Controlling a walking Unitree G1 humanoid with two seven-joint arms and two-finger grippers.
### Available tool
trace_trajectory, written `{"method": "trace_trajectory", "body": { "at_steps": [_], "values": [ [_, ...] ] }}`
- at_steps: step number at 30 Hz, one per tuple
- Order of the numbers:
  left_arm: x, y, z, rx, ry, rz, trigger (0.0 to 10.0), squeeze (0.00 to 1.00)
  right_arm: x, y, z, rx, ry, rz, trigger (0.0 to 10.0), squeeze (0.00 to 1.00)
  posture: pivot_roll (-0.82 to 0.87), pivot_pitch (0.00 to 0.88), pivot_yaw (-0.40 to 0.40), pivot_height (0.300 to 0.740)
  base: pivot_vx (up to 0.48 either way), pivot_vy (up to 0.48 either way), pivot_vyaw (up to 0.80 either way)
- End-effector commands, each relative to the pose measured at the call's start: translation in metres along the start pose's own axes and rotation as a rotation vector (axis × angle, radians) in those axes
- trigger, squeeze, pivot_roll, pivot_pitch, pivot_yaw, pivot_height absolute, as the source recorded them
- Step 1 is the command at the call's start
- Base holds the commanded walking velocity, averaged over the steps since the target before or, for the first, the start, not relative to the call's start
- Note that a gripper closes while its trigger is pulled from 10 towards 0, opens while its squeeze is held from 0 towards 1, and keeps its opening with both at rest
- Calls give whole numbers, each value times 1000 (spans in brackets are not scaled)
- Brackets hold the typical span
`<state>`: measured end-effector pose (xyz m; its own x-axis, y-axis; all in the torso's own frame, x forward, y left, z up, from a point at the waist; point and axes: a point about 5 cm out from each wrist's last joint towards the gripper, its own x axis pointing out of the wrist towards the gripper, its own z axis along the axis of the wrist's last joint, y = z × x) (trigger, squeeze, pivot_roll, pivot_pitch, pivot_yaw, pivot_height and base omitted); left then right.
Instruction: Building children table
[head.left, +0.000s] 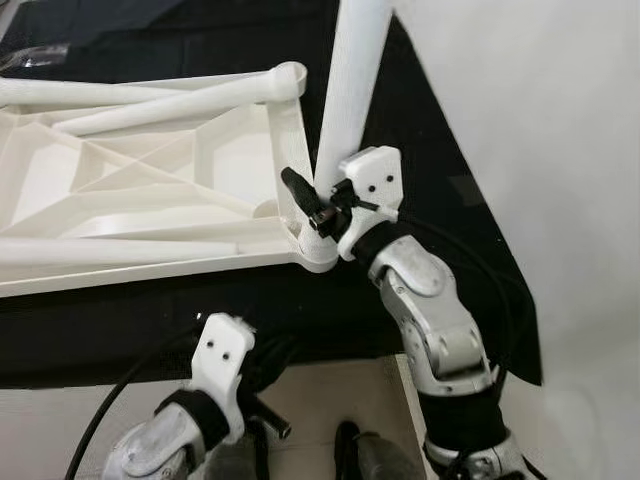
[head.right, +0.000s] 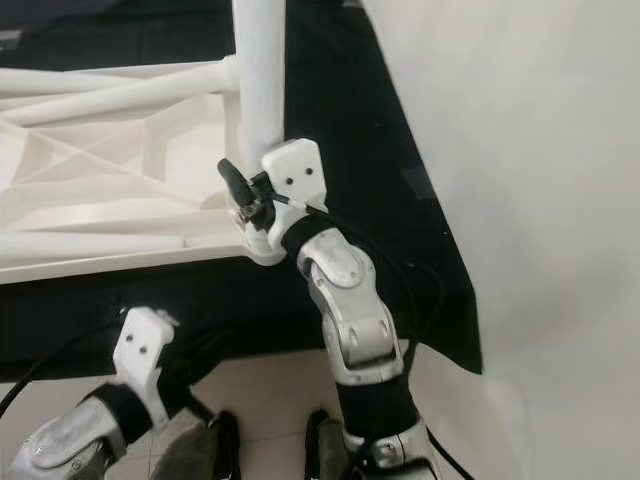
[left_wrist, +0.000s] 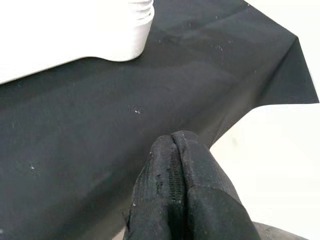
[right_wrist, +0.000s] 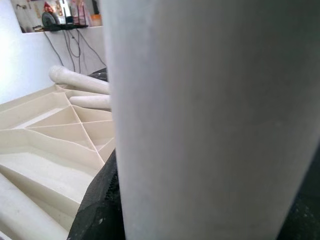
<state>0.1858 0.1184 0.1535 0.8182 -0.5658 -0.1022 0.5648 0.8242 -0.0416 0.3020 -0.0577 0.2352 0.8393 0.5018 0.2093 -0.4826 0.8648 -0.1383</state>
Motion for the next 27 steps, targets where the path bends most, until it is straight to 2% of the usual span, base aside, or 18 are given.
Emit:
{"method": "trace_trajectory", "body": {
  "at_steps": [1, 2, 7, 8, 13, 16, 19, 23, 25, 27],
  "values": [
    [-1, 0, -8, -12, 28, 5, 10000, 0, -22, -14, -68, 12, 366, -139, 10000, 0, 86, 299, -33, 740, 0, 0, 0],
    [-1, 2, -8, -12, 24, 11, 10000, 0, -30, -11, -71, 13, 390, -173, 10000, 0, 84, 290, -31, 740, 0, 0, 0],
    [1, 4, -10, -10, 23, 13, 10000, 0, -37, -11, -73, -27, 392, -208, 10000, 0, 77, 271, -26, 740, 0, 0, 0],
    [2, 6, -9, -6, 24, 22, 10000, 0, -39, -16, -76, -62, 395, -217, 10000, 0, 79, 263, -25, 740, 0, 0, 0],
    [3, 15, -5, 19, 5, 64, 10000, 0, -42, -22, -79, -80, 405, -228, 10000, 0, 81, 243, -23, 740, 0, 0, 0],
    [7, 41, 18, 48, -74, 131, 10000, 0, -41, -22, -82, -85, 420, -229, 10000, 0, 80, 218, -19, 740, 0, 0, 0],
    [8, 47, 28, 56, -107, 135, 10000, 0, -40, -20, -82, -73, 418, -224, 10000, 0, 81, 212, -17, 740, 0, 0, 0],
    [12, 66, 77, 96, -250, 79, 10000, 0, -32, -21, -81, -26, 418, -238, 10000, 0, 88, 200, -11, 740, 0, 0, 0],
    [12, 66, 77, 96, -250, 79, 10000, 0, -32, -21, -81, -26, 418, -238, 10000, 0, 88, 200, -11, 740, 0, 0, 0],
    [14, 72, 98, 116, -301, 22, 10000, 0, -29, -23, -82, 8, 421, -247, 10000, 0, 84, 198, -3, 740, 0, 0, 0]
  ]
}}
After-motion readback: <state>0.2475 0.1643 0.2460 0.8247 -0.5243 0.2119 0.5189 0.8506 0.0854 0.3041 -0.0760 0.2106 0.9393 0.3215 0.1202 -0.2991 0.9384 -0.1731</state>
